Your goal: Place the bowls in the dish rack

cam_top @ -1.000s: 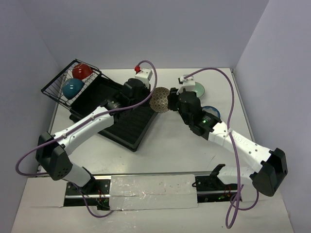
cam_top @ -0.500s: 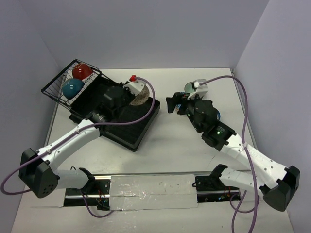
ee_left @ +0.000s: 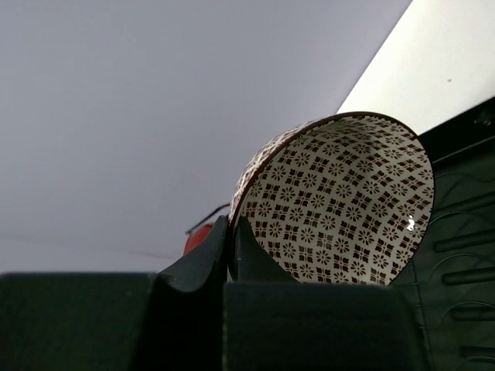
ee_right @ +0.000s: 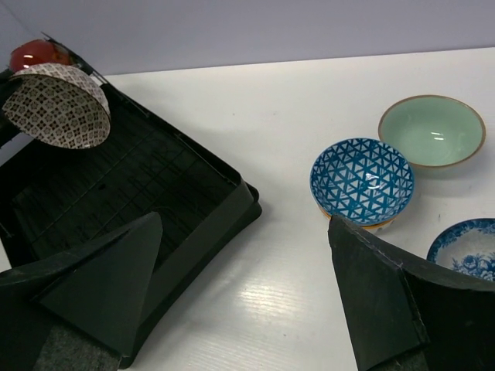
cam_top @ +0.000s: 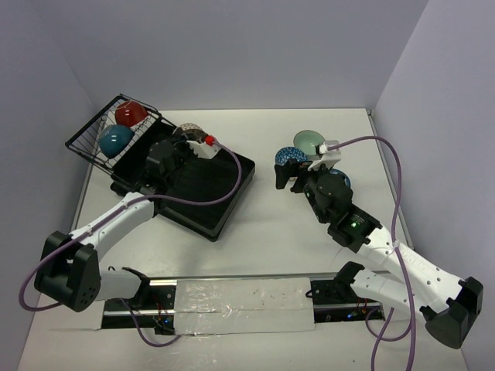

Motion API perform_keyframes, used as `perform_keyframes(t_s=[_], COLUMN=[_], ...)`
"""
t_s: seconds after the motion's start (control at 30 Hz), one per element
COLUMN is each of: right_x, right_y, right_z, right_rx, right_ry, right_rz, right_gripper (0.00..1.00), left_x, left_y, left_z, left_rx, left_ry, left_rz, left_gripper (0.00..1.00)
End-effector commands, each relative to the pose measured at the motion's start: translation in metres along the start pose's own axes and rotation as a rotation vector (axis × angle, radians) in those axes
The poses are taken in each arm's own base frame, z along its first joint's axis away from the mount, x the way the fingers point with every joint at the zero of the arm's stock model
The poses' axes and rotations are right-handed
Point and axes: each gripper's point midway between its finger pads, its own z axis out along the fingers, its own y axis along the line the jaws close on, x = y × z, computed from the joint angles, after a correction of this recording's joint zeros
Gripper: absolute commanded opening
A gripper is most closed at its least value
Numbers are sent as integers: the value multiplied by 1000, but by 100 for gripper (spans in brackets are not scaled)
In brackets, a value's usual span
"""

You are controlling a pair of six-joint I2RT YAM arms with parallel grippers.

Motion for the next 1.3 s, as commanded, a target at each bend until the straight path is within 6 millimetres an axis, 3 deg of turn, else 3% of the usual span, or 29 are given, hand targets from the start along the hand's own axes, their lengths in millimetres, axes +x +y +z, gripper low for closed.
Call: perform_keyframes(t_s=[0.0,0.17,0.2,0.57,0.83,1.17,1.27], right_x=[-13,-11,-8,-3,2,5,6], right_y=[-8,-16,-17,-21,-22,-23,-24], right_z=[-5,-7,-7,-4,1,2,3], right_rx=[36,66,66,90,97,103,106], right_ry=[-63,-73,-70,-65,-48,-37,-36], right_rz=[30,26,23,9,1,-7,-10], right_gripper=[96,97,97,98,98,98,98], left_x=[-26,-16,-20,4,2,11,10], left_y=[25,1,10,-10,-20,-57,-55], left_z=[8,13,13,28,29,38,38], left_rx=[-96,-65,-112,-159,-160,-98,-118], left_ry=[-175,-221,-248,-263,-296,-298,-296], left_rz=[134,242,246,407,483,526,542], left_gripper=[0,0,0,0,0,0,0])
